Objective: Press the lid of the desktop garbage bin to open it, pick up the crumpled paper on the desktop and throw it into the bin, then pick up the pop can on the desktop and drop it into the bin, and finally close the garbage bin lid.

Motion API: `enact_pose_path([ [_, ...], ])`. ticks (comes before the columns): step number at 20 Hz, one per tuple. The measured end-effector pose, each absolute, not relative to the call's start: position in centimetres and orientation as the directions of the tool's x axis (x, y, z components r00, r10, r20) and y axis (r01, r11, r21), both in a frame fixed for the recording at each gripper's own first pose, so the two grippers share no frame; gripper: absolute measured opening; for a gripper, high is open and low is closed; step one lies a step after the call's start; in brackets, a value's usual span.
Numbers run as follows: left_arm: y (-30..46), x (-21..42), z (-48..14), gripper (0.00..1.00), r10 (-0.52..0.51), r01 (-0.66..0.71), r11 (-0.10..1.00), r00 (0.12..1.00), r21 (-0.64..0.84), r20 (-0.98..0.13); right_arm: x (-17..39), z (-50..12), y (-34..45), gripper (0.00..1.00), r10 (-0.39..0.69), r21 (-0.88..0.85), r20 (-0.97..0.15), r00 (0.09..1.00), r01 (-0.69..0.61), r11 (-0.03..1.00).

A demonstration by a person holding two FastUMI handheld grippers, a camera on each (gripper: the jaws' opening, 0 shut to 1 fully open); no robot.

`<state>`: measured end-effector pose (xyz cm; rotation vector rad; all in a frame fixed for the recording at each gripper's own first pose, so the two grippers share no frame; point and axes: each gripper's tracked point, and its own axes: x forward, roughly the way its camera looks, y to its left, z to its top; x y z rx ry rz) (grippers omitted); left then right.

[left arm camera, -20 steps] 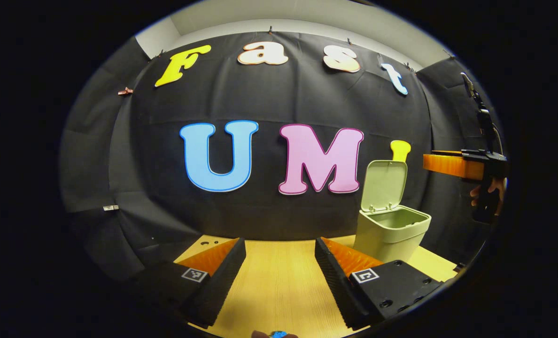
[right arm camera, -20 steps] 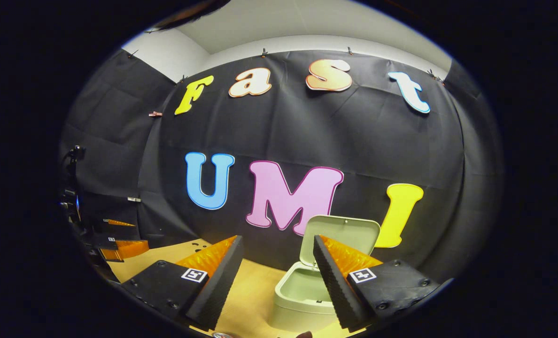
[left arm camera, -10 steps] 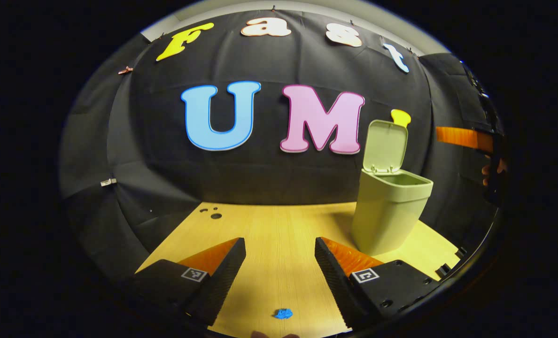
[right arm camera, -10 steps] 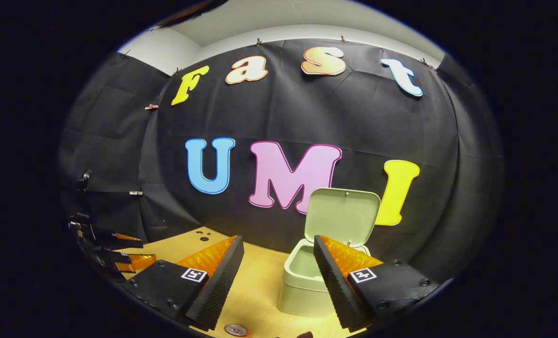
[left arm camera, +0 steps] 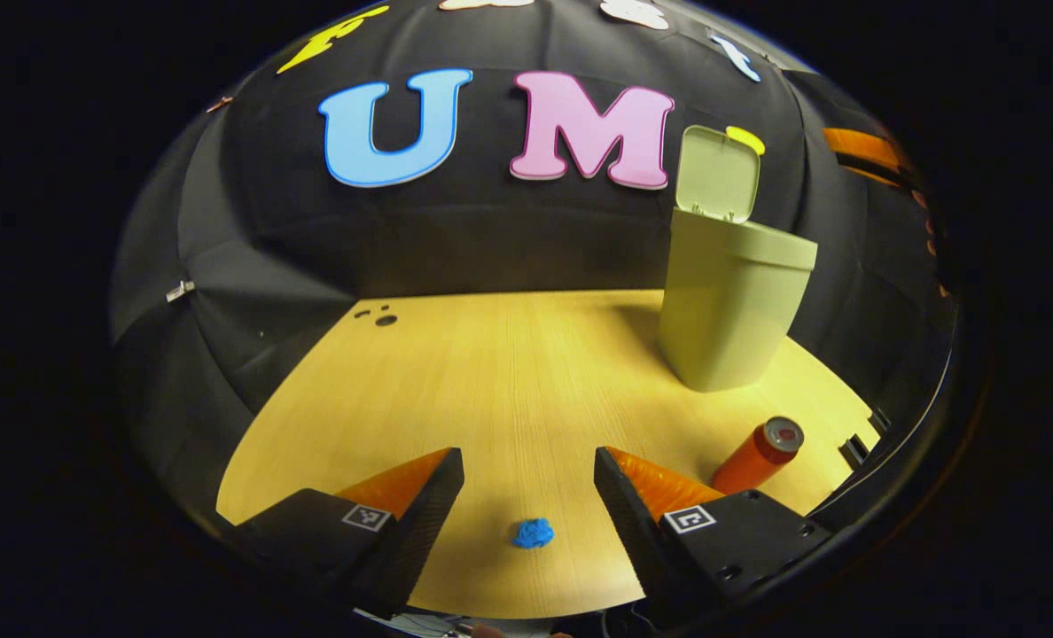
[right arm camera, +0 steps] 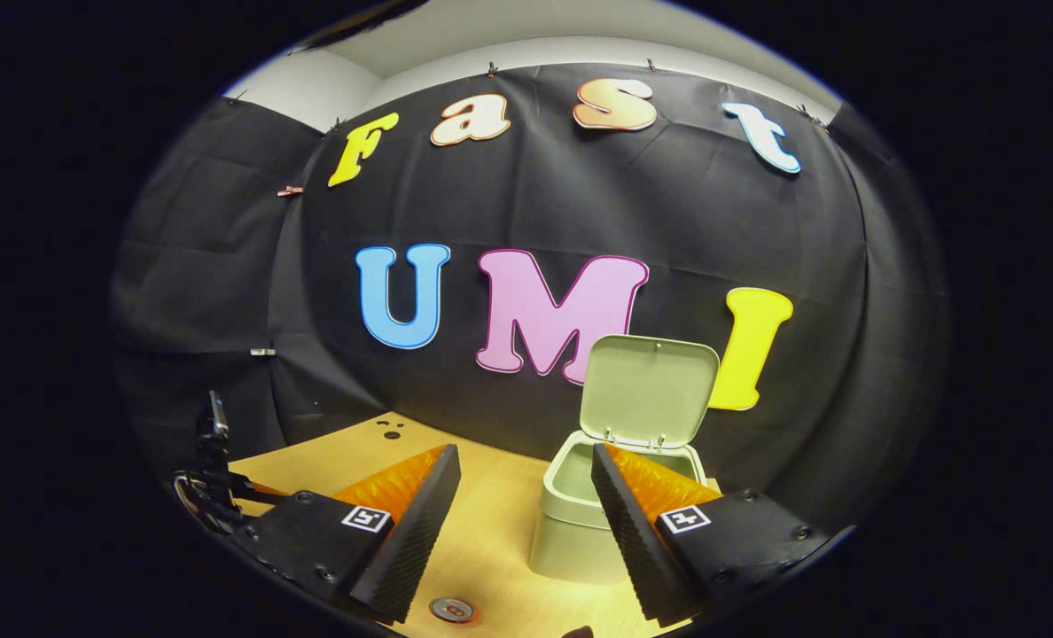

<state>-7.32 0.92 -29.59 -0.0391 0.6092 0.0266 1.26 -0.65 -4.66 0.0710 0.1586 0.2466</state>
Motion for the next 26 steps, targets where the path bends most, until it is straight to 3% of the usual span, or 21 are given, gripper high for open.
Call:
enact_pose_path([
  [5, 1.2, -9.0, -35.1, 0.94, 0.012, -0.033, 0.999, 0.727, -0.018, -0.686, 0.6, -5.0, -1.4, 0.94, 0.232, 0.101, -0.169, 0.958, -0.218, 0.971],
  [17, 0.2, -9.4, -41.6, 0.84, -0.025, -0.012, 0.999, 0.599, -0.041, -0.8, -0.4, -6.1, -2.4, 0.94, 0.201, 0.097, -0.209, 0.957, -0.185, 0.978],
  [26, 0.5, -9.4, -43.2, 0.68, -0.01, -0.002, 1.0, 0.545, -0.014, -0.839, -0.5, -6.5, -2.7, 0.94, 0.184, 0.09, -0.227, 0.956, -0.167, 0.982],
])
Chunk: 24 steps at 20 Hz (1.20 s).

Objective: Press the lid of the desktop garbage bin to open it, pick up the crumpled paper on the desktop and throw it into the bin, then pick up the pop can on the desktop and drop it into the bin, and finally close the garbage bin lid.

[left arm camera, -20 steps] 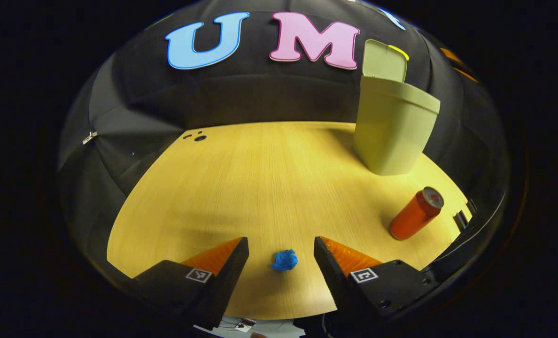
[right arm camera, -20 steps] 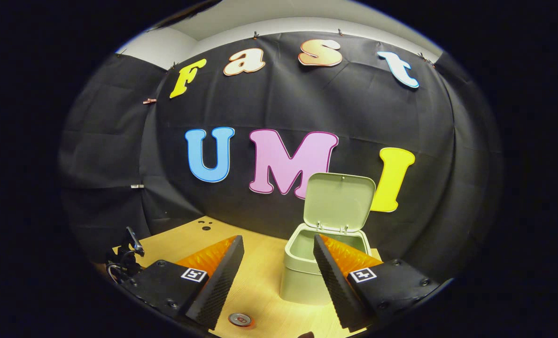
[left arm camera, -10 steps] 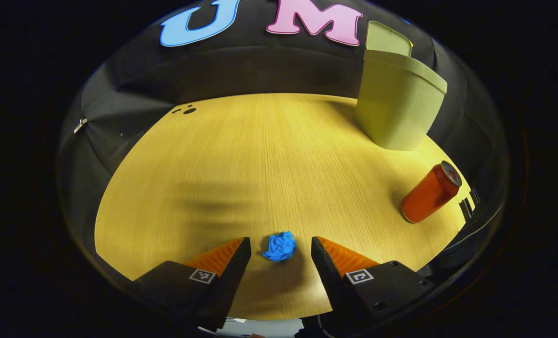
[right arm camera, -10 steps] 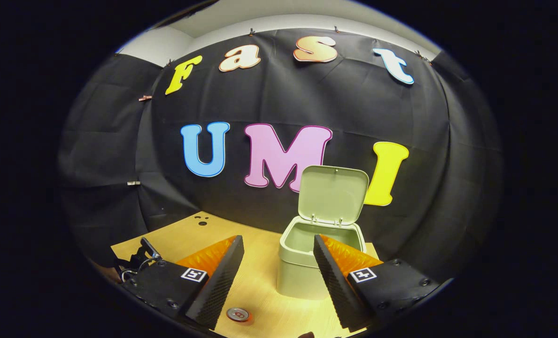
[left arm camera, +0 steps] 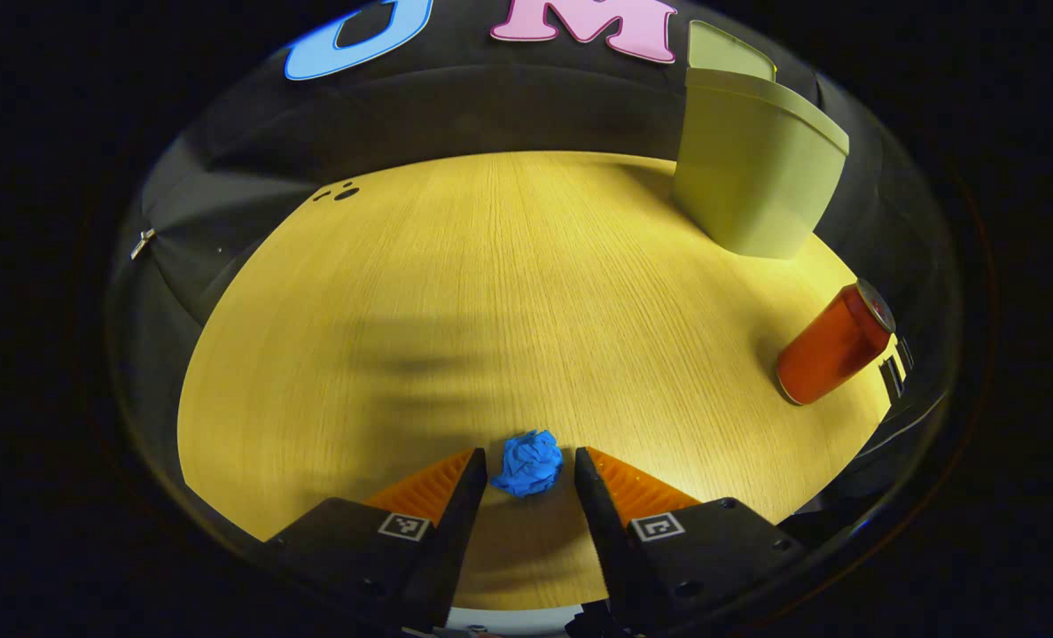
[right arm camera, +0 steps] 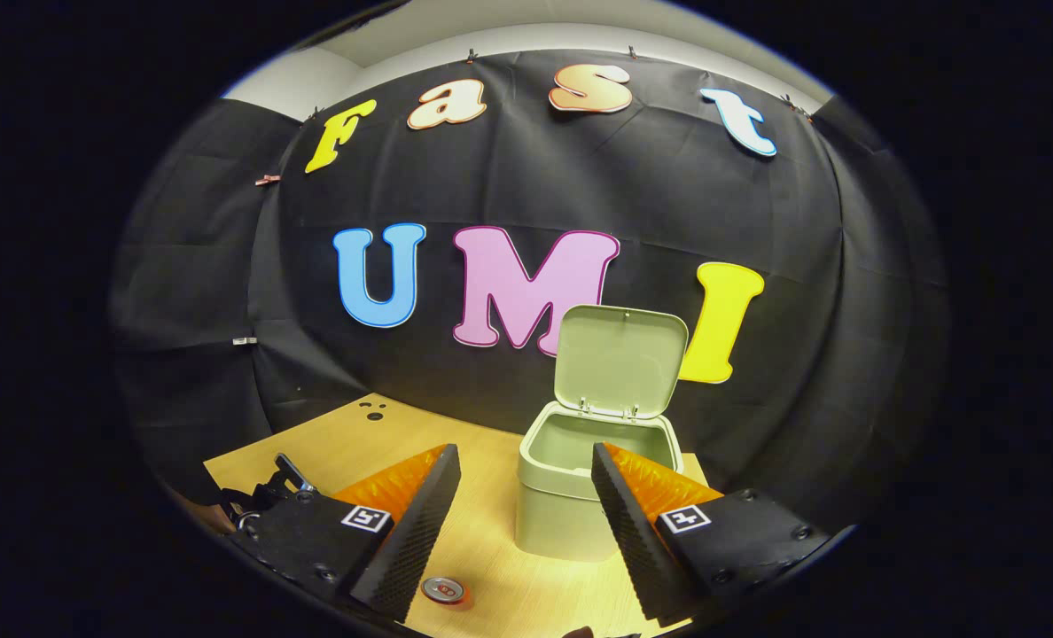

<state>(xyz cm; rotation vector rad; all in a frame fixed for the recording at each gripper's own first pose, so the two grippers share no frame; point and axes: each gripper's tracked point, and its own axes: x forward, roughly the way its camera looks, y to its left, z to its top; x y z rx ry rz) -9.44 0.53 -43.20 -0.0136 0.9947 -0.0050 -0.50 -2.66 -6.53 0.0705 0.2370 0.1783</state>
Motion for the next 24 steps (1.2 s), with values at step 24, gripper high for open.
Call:
enact_pose_path([
  [24, 0.6, -8.7, -41.7, 0.4, -0.054, -0.031, 0.996, 0.52, -0.083, -0.852, -0.6, -7.9, -2.7, 0.94, 0.192, 0.12, -0.252, 0.948, -0.167, 0.979],
])
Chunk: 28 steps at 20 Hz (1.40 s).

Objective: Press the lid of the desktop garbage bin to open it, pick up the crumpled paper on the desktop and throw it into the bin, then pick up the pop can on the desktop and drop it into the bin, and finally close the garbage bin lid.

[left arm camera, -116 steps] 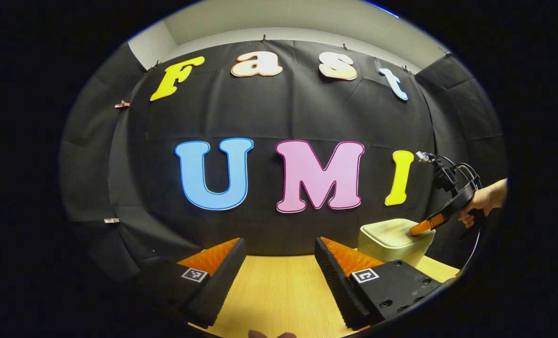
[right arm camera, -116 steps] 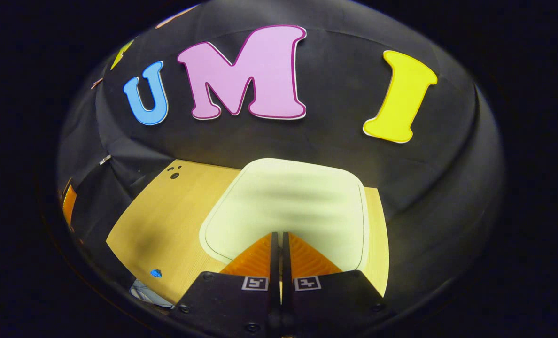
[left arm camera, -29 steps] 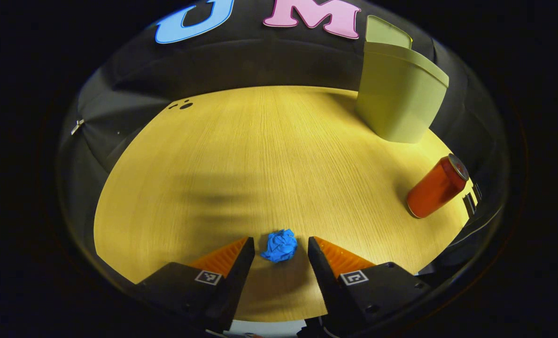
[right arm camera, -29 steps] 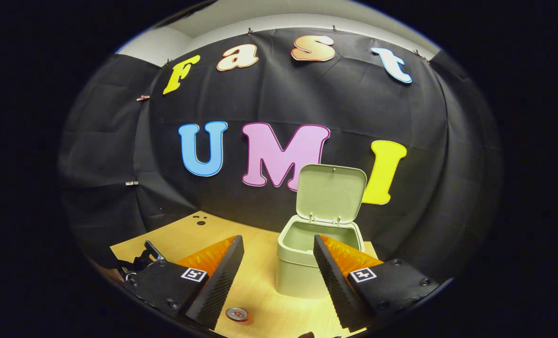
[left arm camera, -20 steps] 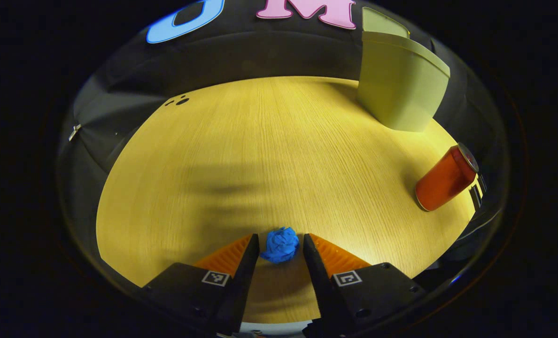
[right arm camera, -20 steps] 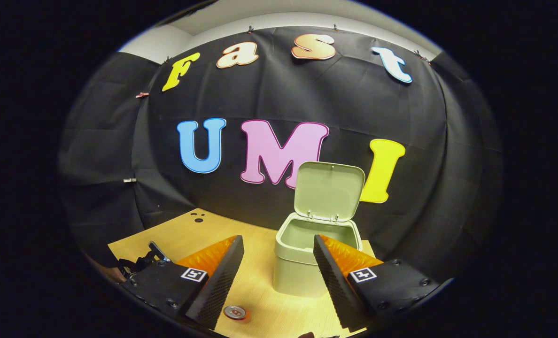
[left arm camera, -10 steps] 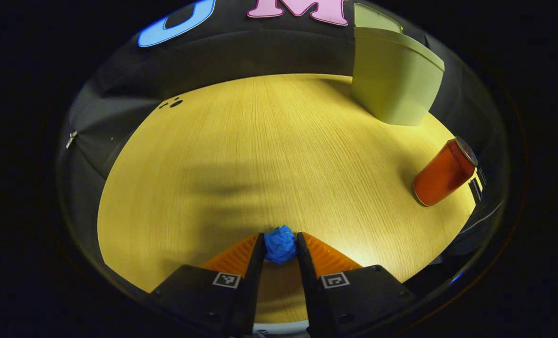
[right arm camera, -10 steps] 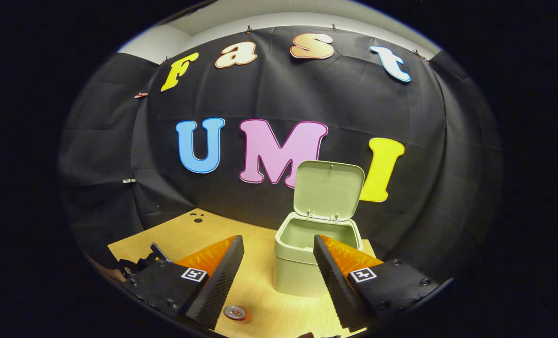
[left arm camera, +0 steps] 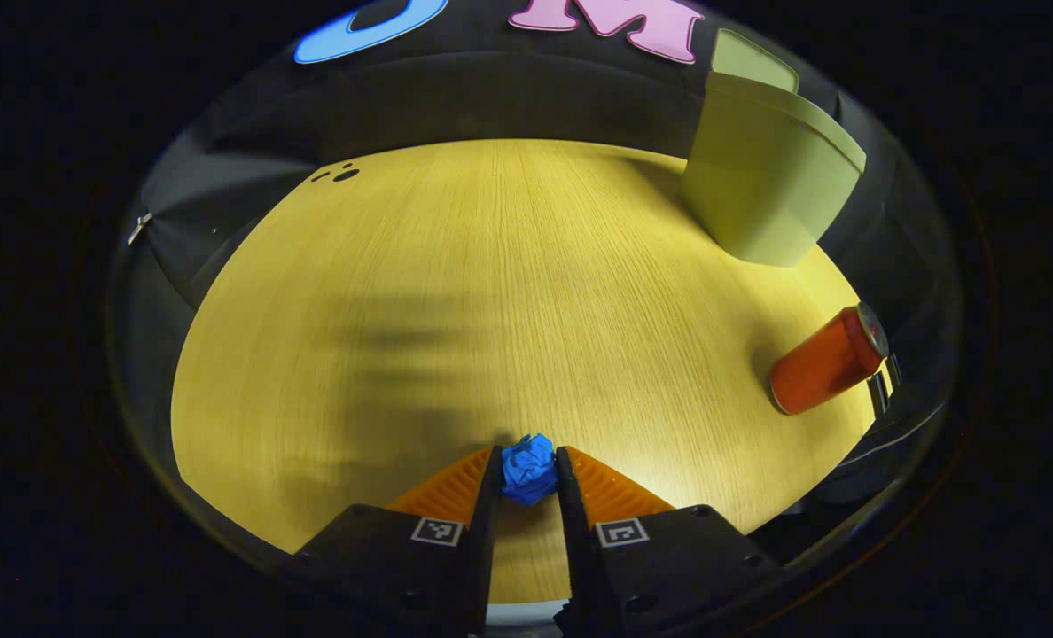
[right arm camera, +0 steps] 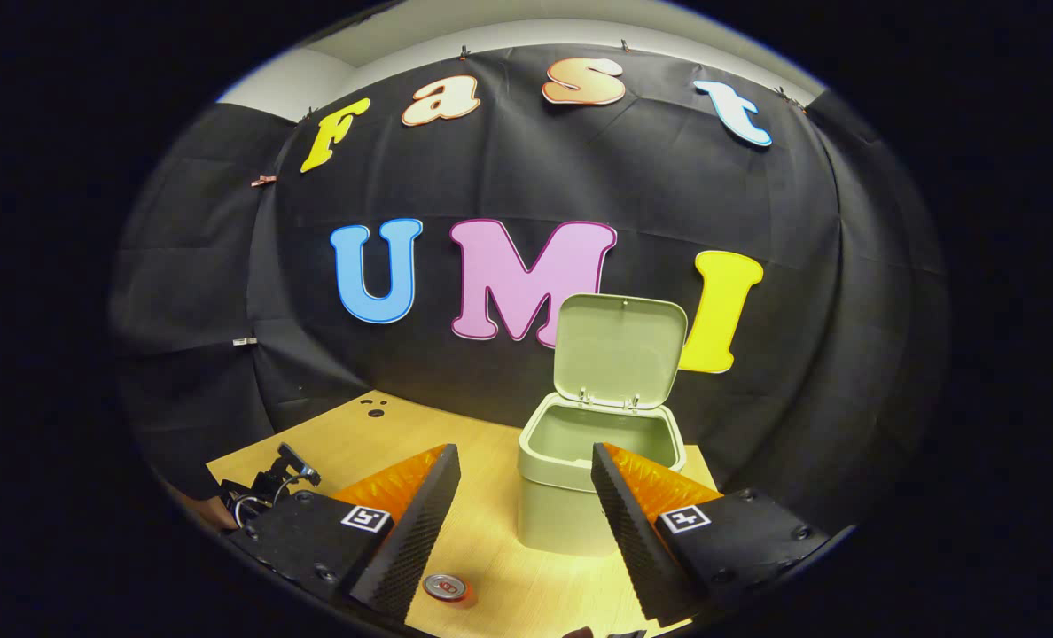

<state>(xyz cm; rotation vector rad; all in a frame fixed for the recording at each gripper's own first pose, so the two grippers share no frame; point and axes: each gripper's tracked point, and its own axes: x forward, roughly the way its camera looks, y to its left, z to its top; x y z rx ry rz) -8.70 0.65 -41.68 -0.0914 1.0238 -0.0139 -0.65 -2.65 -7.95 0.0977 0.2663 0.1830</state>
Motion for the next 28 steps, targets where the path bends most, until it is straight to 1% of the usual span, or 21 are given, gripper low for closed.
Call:
enact_pose_path([
  [2, 1.3, -7.8, -39.9, 0.42, -0.048, -0.03, 0.997, 0.56, -0.078, -0.827, -0.8, -8.5, -2.2, 0.94, 0.205, 0.133, -0.263, 0.943, -0.175, 0.976],
  [3, 1.7, -7.2, -38.9, 0.39, -0.046, -0.028, 0.997, 0.58, -0.076, -0.814, -0.9, -8.7, -1.9, 0.94, 0.212, 0.139, -0.27, 0.939, -0.18, 0.974],
  [5, 1.9, -5.7, -36.8, 0.4, -0.051, -0.024, 0.996, 0.614, -0.083, -0.787, -1.2, -9.4, -1.4, 0.94, 0.227, 0.151, -0.285, 0.931, -0.19, 0.97],
  [10, 0.7, -1.3, -30.7, 0.4, -0.097, 0.022, 0.993, 0.703, -0.115, -0.704, -2.1, -11.2, -0.1, 0.94, 0.267, 0.184, -0.321, 0.909, -0.217, 0.959],
  [11, 0.4, -0.4, -29.5, 0.39, -0.107, 0.033, 0.992, 0.721, -0.121, -0.684, -2.3, -11.6, 0.2, 0.94, 0.276, 0.187, -0.332, 0.902, -0.223, 0.957],
  [14, -0.7, 2.0, -26.0, 0.4, -0.138, 0.064, 0.988, 0.762, -0.14, -0.633, -2.9, -12.7, 1.0, 0.94, 0.297, 0.198, -0.358, 0.885, -0.238, 0.951],
  [15, -1.1, 2.7, -25.1, 0.38, -0.148, 0.074, 0.987, 0.773, -0.145, -0.617, -3.2, -13.1, 1.2, 0.94, 0.303, 0.205, -0.369, 0.879, -0.241, 0.949],
  [16, -1.5, 3.5, -24.0, 0.4, -0.156, 0.083, 0.986, 0.784, -0.148, -0.6, -3.4, -13.6, 1.4, 0.94, 0.308, 0.21, -0.38, 0.872, -0.243, 0.947],
  [25, -5.2, 9.4, -16.6, 0.4, -0.243, 0.2, 0.97, 0.846, -0.139, -0.475, -5.3, -17.1, 0.8, 0.94, 0.3, 0.239, -0.464, 0.834, -0.208, 0.948],
  [26, -5.9, 10.2, -15.7, 0.38, -0.256, 0.215, 0.966, 0.851, -0.14, -0.459, -5.5, -17.5, 0.8, 0.94, 0.298, 0.241, -0.471, 0.83, -0.204, 0.949],
  [28, -7.6, 11.4, -14.1, 0.4, -0.289, 0.253, 0.957, 0.856, -0.14, -0.428, -5.9, -18.3, 0.9, 0.92, 0.3, 0.243, -0.486, 0.821, -0.203, 0.949],
])
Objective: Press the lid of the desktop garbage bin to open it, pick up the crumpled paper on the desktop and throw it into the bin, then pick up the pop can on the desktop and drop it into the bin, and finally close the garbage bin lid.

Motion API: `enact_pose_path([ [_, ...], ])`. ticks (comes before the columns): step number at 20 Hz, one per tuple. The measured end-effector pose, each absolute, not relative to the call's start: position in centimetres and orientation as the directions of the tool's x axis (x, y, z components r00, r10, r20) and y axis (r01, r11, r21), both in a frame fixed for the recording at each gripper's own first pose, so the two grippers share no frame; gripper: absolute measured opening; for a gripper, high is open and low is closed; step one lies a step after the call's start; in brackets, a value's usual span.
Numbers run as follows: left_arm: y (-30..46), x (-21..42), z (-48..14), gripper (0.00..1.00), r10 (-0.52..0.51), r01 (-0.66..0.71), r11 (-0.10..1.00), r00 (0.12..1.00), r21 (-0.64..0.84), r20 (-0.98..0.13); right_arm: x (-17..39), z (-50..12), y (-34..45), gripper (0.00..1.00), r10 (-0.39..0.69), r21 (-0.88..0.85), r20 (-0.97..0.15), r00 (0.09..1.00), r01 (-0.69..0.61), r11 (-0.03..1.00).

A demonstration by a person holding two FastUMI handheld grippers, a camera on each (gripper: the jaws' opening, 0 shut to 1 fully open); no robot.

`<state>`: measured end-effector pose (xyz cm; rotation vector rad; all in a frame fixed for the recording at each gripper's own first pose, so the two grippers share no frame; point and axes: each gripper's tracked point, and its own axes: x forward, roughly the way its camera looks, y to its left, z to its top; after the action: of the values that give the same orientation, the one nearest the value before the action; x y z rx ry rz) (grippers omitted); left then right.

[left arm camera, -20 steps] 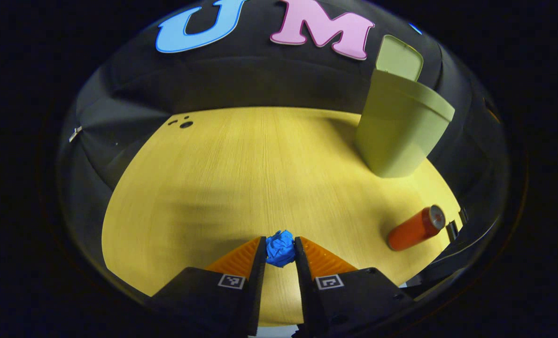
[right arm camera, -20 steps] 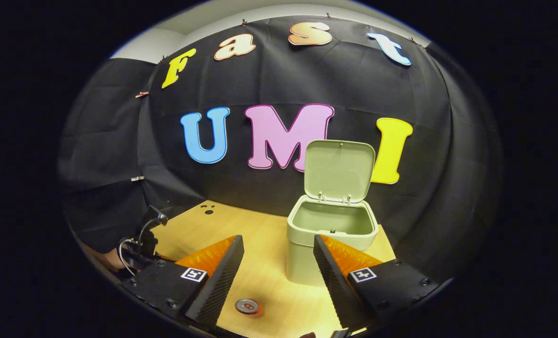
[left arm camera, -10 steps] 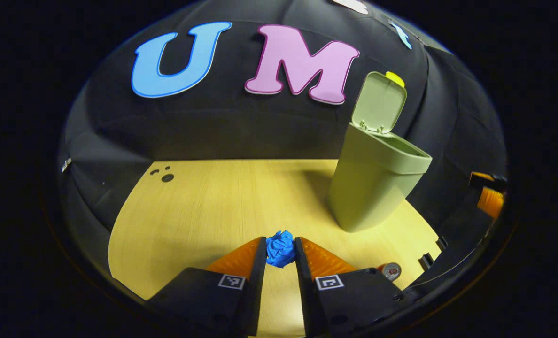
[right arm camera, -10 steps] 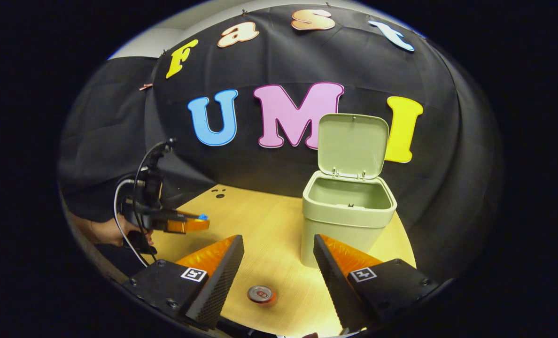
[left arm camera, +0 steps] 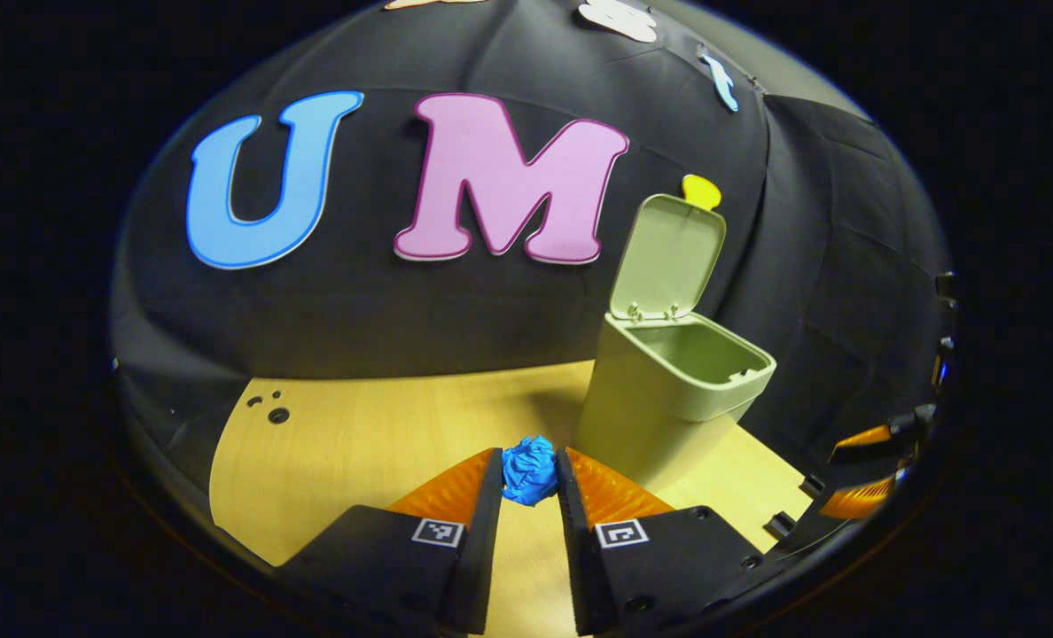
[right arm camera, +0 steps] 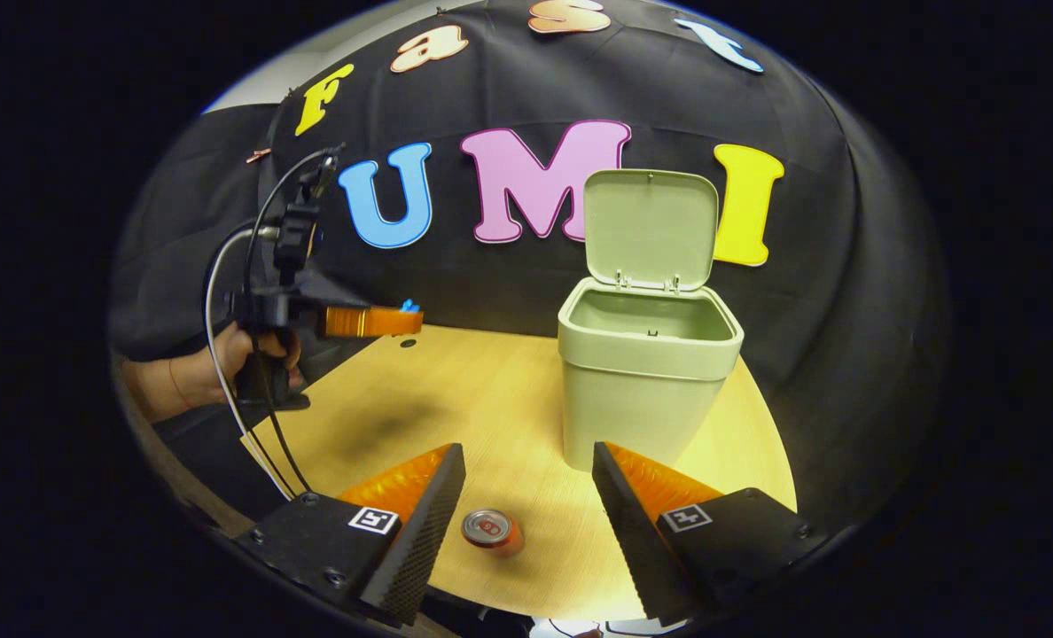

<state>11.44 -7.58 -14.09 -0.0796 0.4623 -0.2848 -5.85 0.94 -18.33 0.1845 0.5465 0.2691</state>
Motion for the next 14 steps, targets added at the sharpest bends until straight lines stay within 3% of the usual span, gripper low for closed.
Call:
enact_pose_path([
  [14, -19.7, 17.3, -8.3, 0.4, -0.485, 0.478, 0.872, 0.822, -0.103, -0.298, -8.0, -21.8, 1.4, 0.95, 0.305, 0.255, -0.548, 0.779, -0.192, 0.948],
])
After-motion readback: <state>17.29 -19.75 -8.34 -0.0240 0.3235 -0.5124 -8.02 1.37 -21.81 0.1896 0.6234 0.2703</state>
